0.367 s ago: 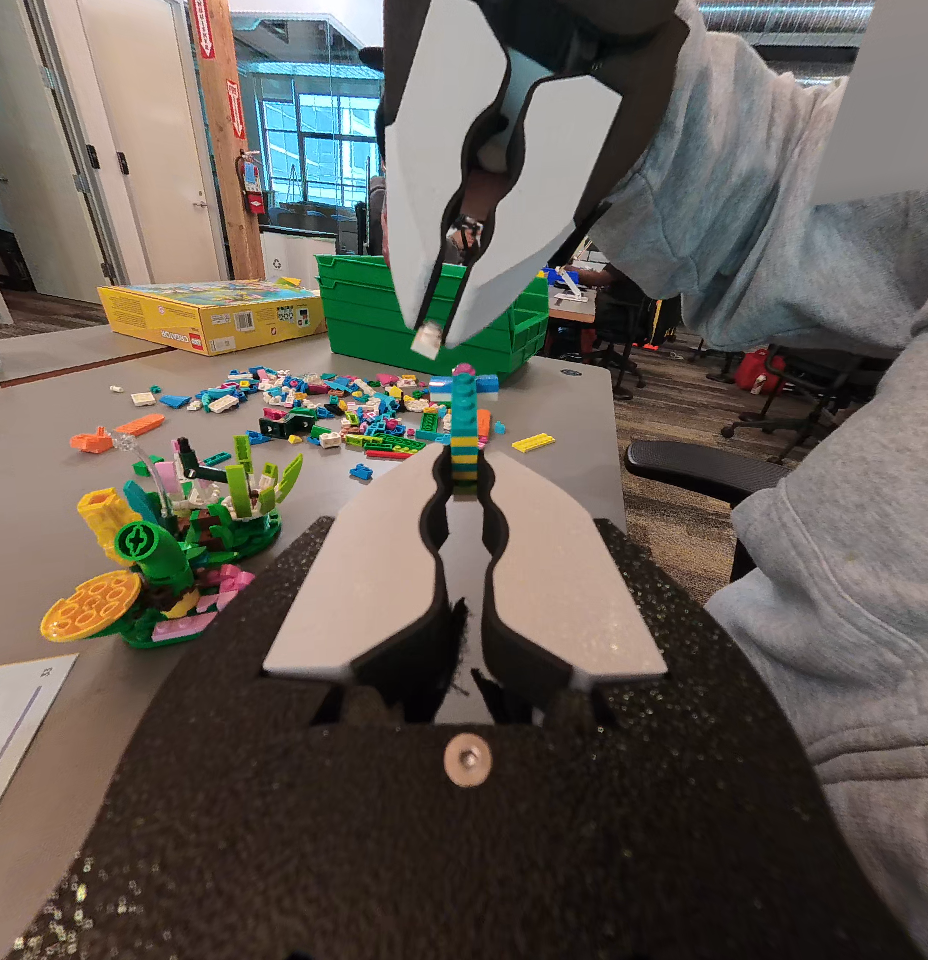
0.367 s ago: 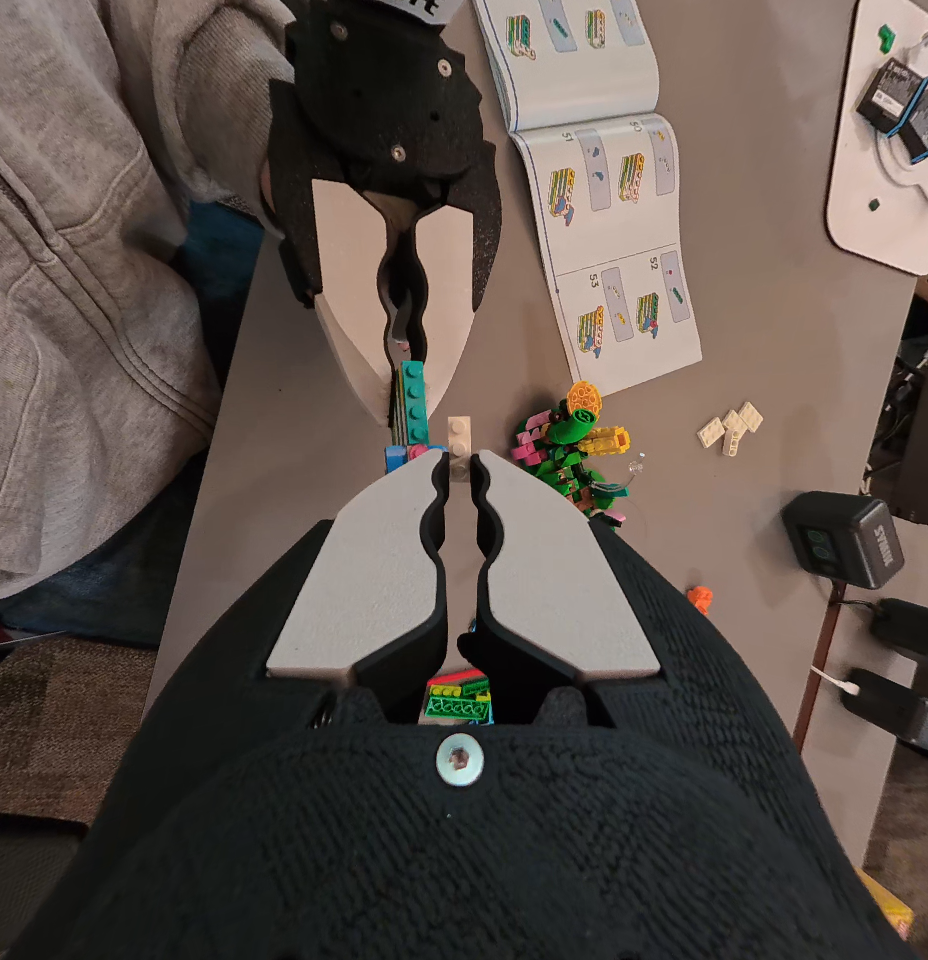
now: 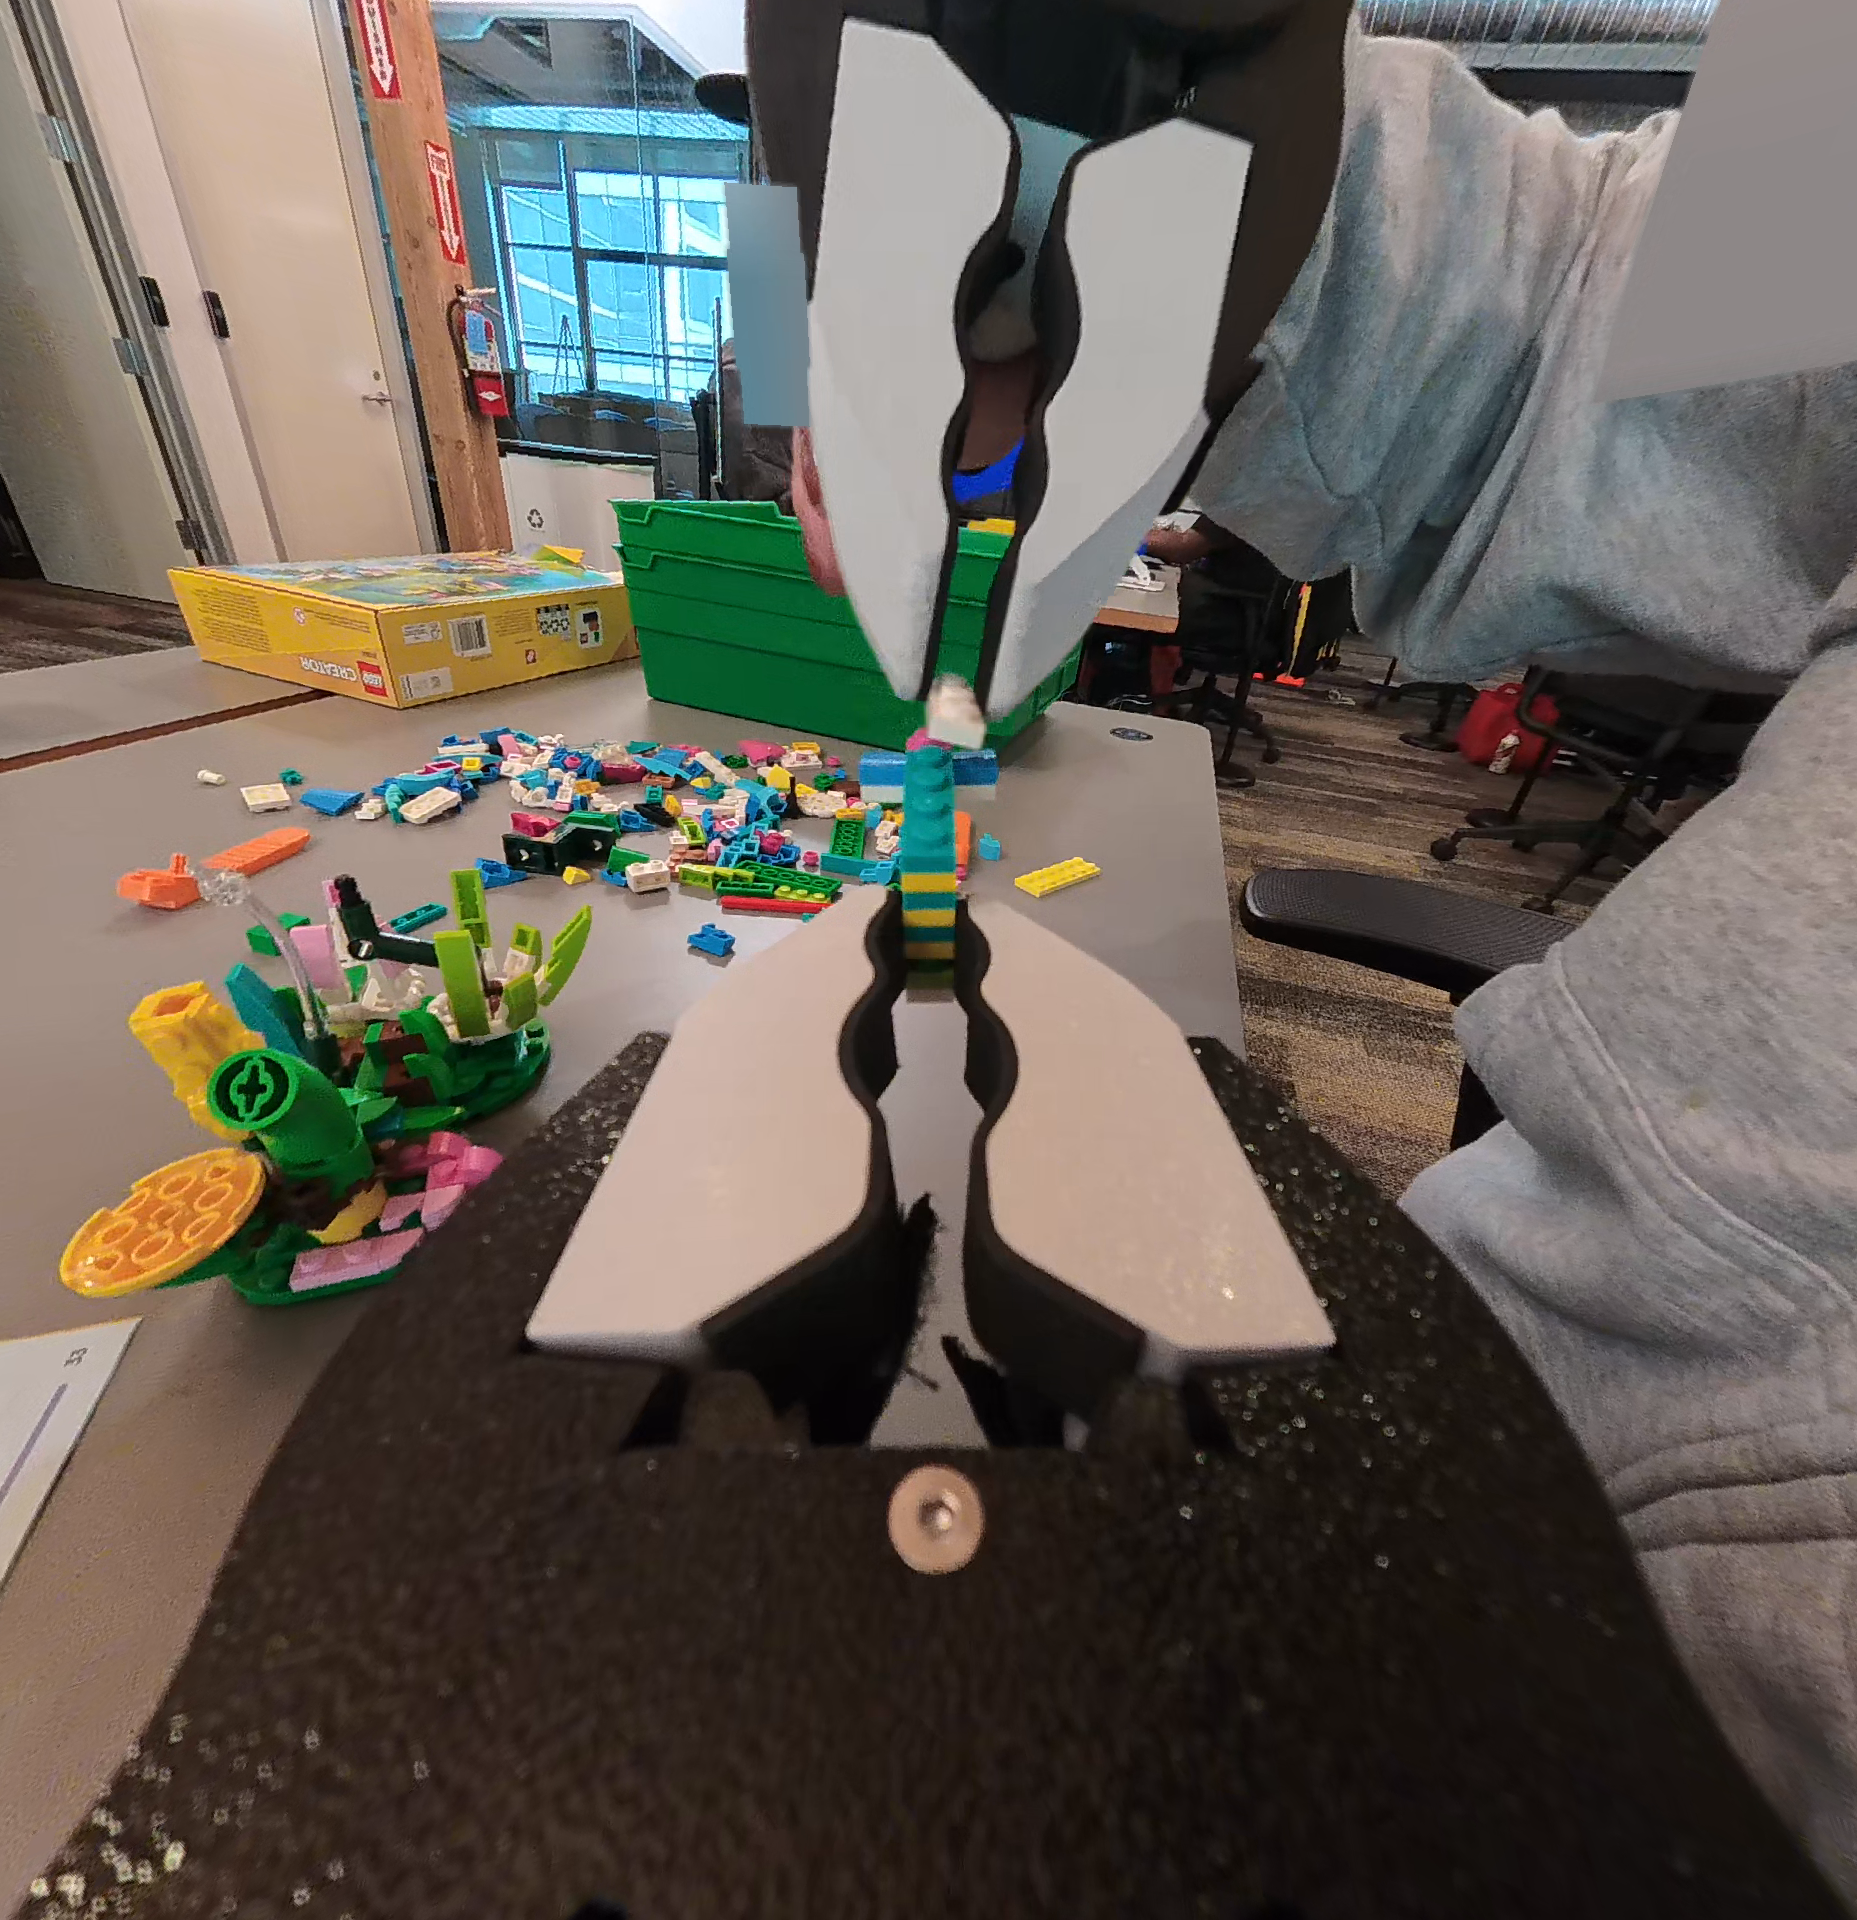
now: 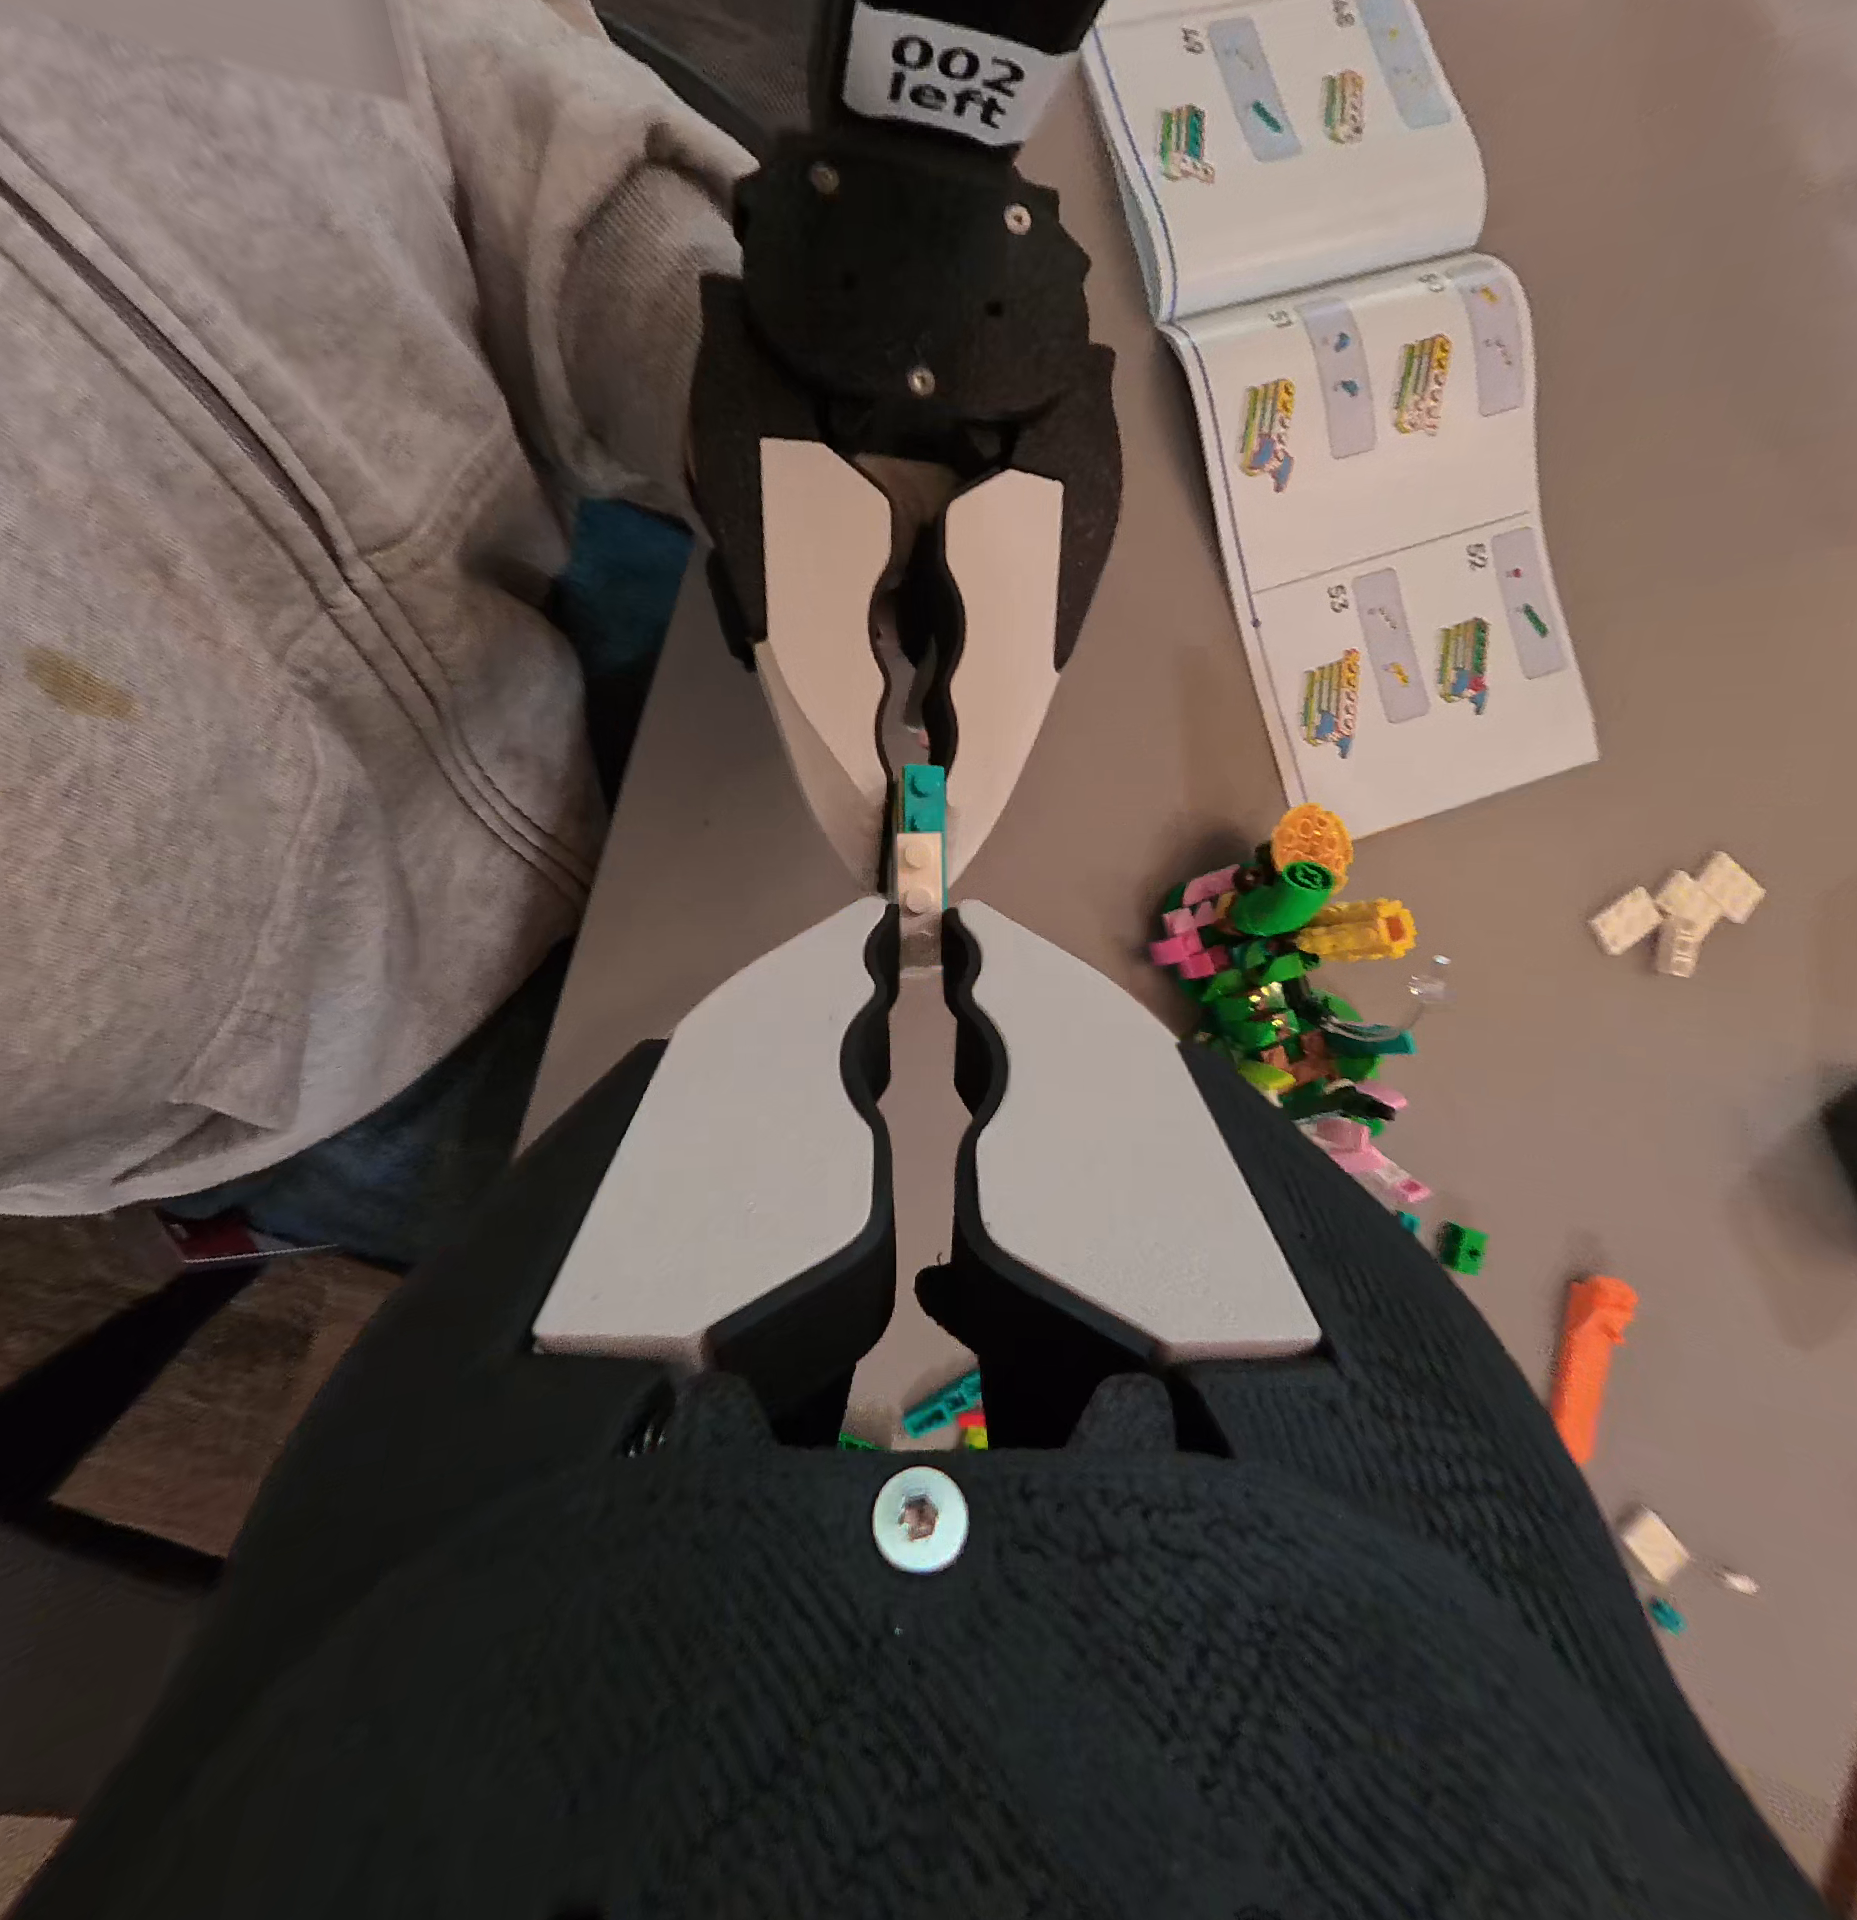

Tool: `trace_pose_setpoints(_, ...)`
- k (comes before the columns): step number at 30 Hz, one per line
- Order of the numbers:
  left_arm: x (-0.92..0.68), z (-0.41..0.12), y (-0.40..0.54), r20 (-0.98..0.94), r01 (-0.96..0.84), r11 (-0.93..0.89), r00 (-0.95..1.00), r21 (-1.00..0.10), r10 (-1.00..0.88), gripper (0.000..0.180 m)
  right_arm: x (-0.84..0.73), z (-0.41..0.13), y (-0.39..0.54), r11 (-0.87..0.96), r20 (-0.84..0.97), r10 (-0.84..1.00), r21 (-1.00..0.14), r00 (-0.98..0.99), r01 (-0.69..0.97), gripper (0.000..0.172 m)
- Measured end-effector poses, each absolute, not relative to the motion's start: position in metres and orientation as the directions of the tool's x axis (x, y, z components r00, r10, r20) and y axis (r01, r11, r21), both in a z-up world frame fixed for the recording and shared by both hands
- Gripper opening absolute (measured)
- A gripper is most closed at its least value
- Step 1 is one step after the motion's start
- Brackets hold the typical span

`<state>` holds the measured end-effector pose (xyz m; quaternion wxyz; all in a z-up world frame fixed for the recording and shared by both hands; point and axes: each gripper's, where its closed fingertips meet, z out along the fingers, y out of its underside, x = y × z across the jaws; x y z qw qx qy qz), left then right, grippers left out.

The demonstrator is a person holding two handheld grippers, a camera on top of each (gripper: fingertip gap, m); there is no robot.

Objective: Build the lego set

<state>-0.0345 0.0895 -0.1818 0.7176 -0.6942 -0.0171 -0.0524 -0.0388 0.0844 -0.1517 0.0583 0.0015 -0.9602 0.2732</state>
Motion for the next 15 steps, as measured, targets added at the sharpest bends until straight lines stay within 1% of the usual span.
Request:
trace_pose_setpoints(1,-0.0342,-0.1819,0.0894,0.096,0.098,0.03,0.994,-0.995,-0.053,0.008,-0.0377,-0.1515,0.0833,0.847,0.096,0.029,-0.531,-0.995,-0.026,0.006)
trace_pose_setpoints(15,-0.0327,-0.1834,0.0905,0.08,0.081,0.017,0.995,-0.997,-0.056,0.008,-0.0367,-0.158,0.0848,0.874,0.043,0.037,-0.486,-0.998,0.012,0.006)
